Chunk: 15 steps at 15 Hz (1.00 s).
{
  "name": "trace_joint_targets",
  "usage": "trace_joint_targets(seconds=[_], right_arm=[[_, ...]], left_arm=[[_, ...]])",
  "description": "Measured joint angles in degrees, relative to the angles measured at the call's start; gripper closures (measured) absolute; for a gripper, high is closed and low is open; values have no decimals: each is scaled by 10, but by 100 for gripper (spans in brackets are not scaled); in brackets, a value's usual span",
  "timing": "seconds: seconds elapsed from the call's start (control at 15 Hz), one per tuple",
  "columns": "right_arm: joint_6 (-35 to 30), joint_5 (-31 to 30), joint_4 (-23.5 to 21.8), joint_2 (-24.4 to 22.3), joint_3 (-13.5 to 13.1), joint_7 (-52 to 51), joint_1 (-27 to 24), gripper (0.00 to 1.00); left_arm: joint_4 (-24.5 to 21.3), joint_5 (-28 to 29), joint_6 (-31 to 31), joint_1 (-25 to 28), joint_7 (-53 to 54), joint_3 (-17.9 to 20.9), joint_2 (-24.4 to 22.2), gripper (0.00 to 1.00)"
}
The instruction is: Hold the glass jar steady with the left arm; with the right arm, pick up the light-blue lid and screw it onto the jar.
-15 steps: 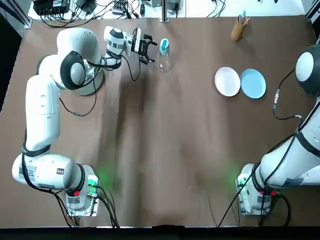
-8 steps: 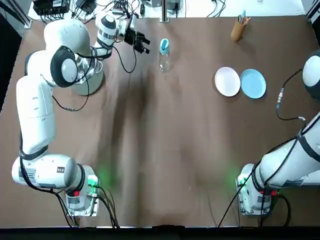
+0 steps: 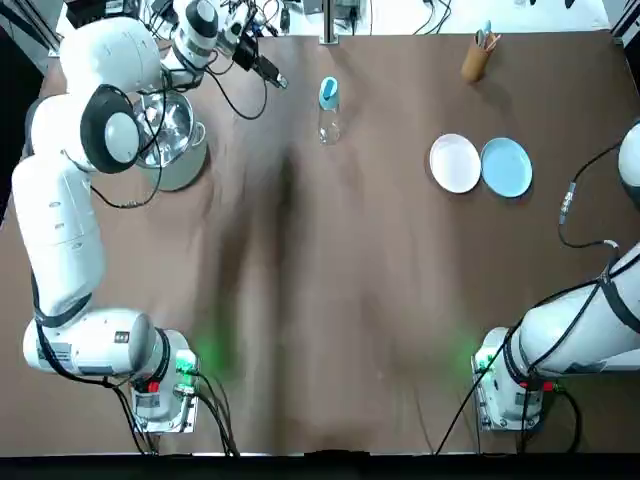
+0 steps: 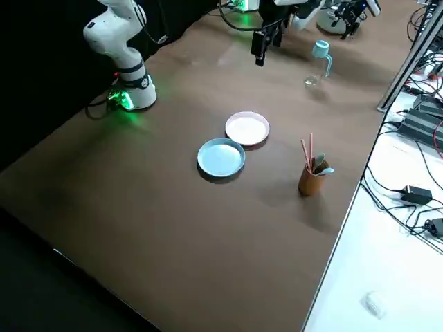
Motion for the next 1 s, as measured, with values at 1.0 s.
trace_joint_targets(seconds=[1.0], right_arm=[[3, -45, -2, -12, 3, -21, 2, 0]], left_arm=[[-63, 368, -235, 15, -266, 32, -271, 0]])
